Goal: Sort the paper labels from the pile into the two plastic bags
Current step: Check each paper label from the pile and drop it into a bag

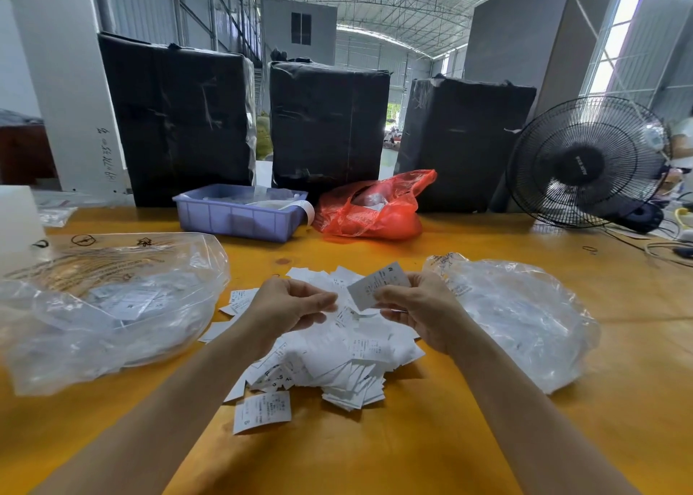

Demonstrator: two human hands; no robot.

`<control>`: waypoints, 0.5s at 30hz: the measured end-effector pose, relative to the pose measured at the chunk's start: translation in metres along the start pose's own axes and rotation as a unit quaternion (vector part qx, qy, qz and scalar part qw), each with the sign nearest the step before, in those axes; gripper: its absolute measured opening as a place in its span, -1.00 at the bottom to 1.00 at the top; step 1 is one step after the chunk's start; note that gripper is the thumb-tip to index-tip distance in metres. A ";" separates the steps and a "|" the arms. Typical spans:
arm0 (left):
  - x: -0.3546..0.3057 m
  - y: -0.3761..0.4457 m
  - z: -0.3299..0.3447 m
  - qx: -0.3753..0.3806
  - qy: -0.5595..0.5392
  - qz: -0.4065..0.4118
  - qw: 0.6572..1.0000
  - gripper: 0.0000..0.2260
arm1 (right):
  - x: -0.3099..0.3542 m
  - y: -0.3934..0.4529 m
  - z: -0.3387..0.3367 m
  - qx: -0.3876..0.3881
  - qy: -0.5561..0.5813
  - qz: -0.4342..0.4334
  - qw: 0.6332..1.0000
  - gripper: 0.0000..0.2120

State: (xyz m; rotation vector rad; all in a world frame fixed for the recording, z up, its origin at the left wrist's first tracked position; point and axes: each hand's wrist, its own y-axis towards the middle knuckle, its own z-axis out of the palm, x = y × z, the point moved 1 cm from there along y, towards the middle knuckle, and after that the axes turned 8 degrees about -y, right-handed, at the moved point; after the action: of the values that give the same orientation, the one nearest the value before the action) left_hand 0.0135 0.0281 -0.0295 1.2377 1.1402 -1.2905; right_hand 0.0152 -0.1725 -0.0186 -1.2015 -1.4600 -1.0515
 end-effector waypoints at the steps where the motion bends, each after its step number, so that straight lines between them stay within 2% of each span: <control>1: 0.000 0.000 0.000 -0.006 -0.006 0.005 1.000 -0.90 | 0.000 0.000 0.000 -0.005 -0.003 -0.008 1.000 -0.91; 4: -0.002 0.001 0.000 -0.029 -0.016 0.027 0.999 -0.87 | 0.001 -0.001 0.001 -0.019 -0.056 -0.031 0.998 -0.92; 6: -0.005 -0.001 -0.001 -0.018 -0.014 0.043 0.999 -0.86 | 0.002 -0.002 0.002 -0.020 -0.086 -0.039 0.995 -0.99; 8: -0.006 -0.002 0.000 0.018 0.000 0.061 0.998 -0.83 | 0.002 -0.002 0.003 -0.008 -0.113 -0.037 0.993 -0.89; 11: -0.005 -0.004 0.004 0.052 0.038 0.096 0.993 -0.92 | 0.004 -0.005 0.008 0.040 -0.213 -0.038 0.975 -0.86; 13: -0.002 -0.004 0.006 0.059 0.042 0.113 0.991 -0.95 | 0.005 -0.007 0.012 0.064 -0.253 -0.044 0.964 -0.83; 15: 0.000 -0.004 0.008 0.041 0.061 0.122 0.990 -0.92 | 0.005 -0.008 0.015 0.055 -0.248 -0.060 0.965 -0.81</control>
State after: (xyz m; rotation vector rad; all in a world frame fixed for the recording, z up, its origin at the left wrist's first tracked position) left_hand 0.0091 0.0209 -0.0288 1.4853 0.9922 -1.0993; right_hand 0.0050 -0.1586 -0.0168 -1.3708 -1.9692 -0.7631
